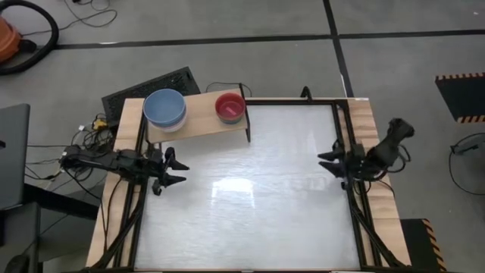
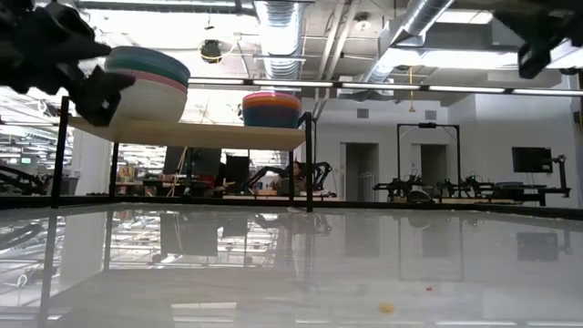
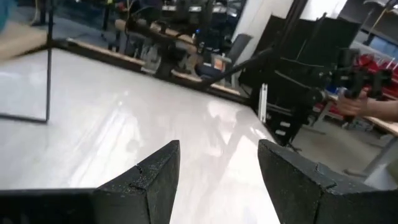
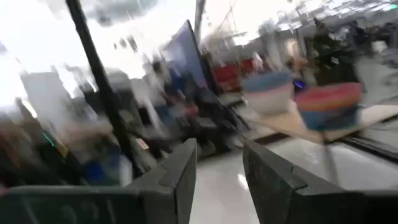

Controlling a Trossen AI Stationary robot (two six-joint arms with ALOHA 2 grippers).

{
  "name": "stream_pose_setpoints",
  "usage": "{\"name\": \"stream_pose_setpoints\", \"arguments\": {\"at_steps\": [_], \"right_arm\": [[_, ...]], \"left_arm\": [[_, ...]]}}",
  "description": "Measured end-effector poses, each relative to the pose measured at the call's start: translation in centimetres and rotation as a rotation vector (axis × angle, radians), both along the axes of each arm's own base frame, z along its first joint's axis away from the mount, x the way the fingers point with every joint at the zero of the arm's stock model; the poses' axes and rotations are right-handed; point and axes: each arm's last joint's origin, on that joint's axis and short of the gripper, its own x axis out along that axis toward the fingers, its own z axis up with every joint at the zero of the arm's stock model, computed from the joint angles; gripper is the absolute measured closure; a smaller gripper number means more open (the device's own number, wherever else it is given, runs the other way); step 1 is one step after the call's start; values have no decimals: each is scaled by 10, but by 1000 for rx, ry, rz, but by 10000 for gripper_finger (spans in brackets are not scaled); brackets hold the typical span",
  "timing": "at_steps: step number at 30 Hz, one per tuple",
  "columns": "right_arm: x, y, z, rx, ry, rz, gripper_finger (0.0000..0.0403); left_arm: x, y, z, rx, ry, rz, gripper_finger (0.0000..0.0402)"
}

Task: Place and stack bowls onto a shelf
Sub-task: Return to Home Position

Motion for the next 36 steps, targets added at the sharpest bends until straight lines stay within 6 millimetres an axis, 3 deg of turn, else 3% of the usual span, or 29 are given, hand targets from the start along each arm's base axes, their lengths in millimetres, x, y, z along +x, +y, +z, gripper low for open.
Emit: {"name": "stream_pose_setpoints", "arguments": {"at_steps": [4,9,12,15,19,24,30,36], "right_arm": [[10,5,-36,64,14,-9,246],[13,-1,-49,46,106,-142,246],[13,-6,-54,35,147,-277,246],[15,-7,-60,-6,200,-303,246],[16,-4,-59,-8,193,-194,246],[17,4,-58,-201,180,60,246],[18,6,-58,-226,169,177,246],[19,4,-58,-221,171,159,246]], "left_arm": [[2,0,-2,4,-39,6,198],[2,0,-3,17,-32,10,198],[2,-1,-3,105,-39,-6,198],[2,-2,-4,163,-44,-43,198],[2,-3,-3,137,-49,-83,198],[0,-9,1,223,-135,-292,198],[-1,-11,-1,278,-138,-382,198],[-1,-11,-1,291,-142,-378,198]]}}
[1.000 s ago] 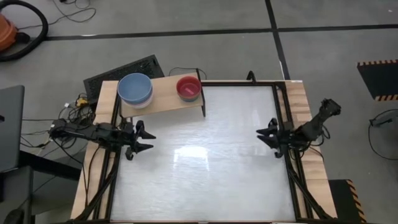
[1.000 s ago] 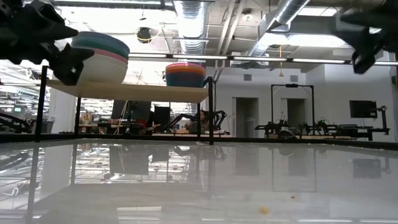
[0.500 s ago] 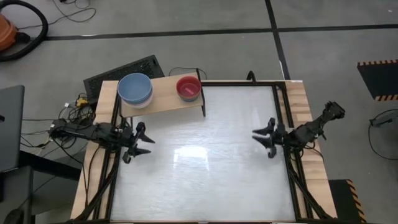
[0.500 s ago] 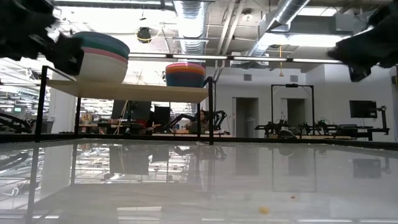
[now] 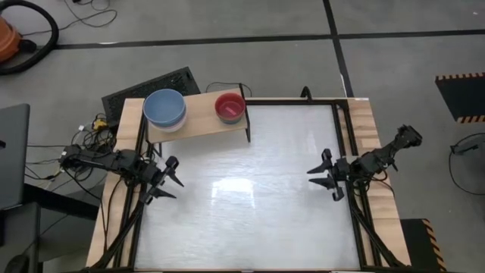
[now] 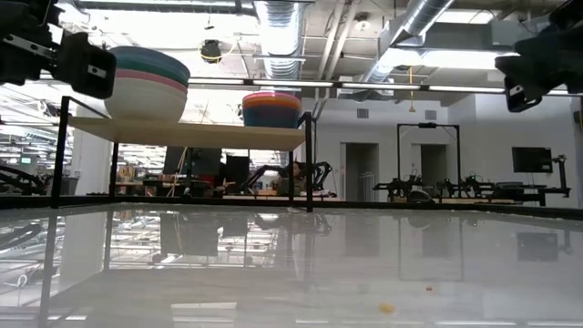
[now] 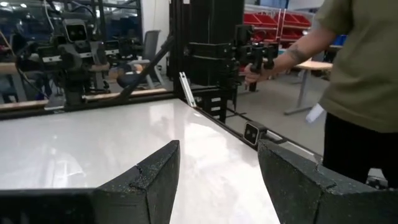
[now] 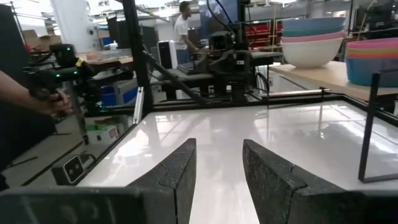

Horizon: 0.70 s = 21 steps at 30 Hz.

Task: Place and stack bowls onto a shelf
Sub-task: Return to Home Position

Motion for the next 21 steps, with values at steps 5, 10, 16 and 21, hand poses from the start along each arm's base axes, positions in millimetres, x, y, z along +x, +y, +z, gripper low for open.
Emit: {"name": "stream_pose_setpoints", "arguments": {"at_steps": [5,10,16,21], "right_arm": [[0,0,0,1,0,-4,246],[0,0,0,0,1,-4,246],[0,0,0,0,1,-4,246],[0,0,0,0,1,-4,246]], "left_arm": [[0,0,0,-61,33,2,198],[0,0,0,-127,69,-1,198],[0,0,0,-132,71,-1,198],[0,0,0,-132,72,0,198]]}}
